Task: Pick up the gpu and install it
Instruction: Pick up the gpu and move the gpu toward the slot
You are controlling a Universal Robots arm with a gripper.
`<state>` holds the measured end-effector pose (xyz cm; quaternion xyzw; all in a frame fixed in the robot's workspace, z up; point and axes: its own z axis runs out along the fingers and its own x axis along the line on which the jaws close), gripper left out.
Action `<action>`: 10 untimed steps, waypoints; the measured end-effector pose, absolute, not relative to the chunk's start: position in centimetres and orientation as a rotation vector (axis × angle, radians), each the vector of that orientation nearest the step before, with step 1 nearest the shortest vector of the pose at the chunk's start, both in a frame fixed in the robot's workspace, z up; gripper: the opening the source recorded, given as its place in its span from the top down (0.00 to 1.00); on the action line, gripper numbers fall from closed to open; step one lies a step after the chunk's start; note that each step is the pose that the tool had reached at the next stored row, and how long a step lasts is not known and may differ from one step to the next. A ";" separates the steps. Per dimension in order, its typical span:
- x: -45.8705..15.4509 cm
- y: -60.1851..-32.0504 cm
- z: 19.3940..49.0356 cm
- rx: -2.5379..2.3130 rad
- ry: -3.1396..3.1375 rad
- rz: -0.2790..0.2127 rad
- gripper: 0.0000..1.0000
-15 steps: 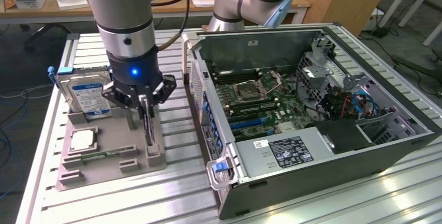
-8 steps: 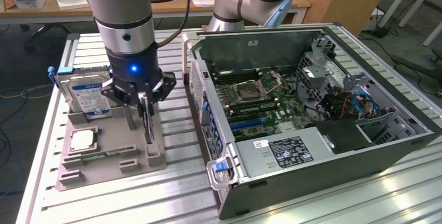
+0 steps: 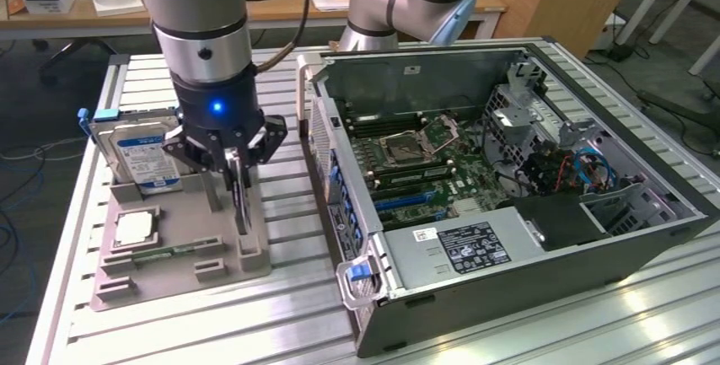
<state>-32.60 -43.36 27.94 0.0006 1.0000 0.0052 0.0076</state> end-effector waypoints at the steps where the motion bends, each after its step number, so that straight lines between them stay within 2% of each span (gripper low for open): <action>1: -32.6 -43.4 28.2 0.002 3.126 0.016 0.74; 10: -32.6 -43.4 29.6 0.002 3.126 0.016 0.74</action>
